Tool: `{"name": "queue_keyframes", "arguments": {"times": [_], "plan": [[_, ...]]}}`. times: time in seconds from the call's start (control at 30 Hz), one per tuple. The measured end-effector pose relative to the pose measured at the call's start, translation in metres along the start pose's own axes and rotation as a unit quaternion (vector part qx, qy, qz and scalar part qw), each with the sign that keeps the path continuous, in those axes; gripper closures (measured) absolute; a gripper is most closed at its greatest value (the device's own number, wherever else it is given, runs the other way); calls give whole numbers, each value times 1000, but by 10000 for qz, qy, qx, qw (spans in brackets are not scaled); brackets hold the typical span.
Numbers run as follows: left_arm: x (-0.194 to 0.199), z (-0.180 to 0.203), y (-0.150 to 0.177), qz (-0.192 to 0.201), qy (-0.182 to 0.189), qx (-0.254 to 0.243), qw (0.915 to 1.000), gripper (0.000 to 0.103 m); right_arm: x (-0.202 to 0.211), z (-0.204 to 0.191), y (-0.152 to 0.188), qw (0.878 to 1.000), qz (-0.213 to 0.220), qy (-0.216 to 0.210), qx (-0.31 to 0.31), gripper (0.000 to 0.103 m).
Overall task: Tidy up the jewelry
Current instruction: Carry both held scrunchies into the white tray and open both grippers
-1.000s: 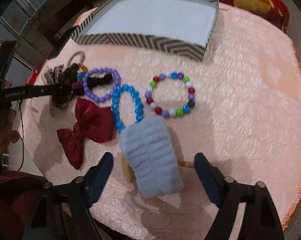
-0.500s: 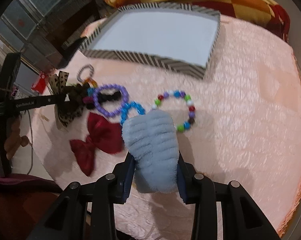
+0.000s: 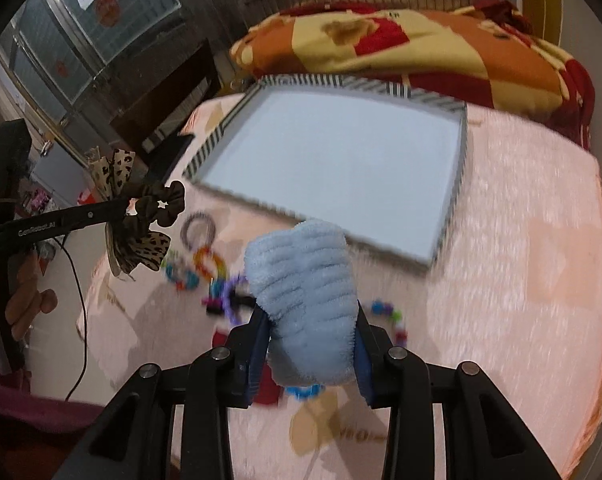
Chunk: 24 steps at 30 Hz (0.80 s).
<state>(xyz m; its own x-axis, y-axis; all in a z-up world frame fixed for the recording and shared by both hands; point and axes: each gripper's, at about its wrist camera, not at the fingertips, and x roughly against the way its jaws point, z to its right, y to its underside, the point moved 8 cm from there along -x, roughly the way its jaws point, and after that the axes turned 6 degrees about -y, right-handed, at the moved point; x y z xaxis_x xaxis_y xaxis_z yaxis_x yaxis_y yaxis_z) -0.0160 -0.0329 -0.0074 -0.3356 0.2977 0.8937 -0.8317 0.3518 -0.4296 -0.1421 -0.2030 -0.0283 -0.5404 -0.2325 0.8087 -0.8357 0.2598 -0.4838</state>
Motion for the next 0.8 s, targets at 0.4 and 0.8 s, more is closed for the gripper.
{"name": "queue_keyframes", "arguments": {"times": [0.4, 0.8], "plan": [[-70, 3, -90, 33, -130, 99, 9999, 88, -56, 0, -95, 9997, 227, 56, -116, 67], [-128, -28, -68, -707, -729, 40, 9948, 87, -140, -16, -121, 9982, -332, -381, -319, 67]]}}
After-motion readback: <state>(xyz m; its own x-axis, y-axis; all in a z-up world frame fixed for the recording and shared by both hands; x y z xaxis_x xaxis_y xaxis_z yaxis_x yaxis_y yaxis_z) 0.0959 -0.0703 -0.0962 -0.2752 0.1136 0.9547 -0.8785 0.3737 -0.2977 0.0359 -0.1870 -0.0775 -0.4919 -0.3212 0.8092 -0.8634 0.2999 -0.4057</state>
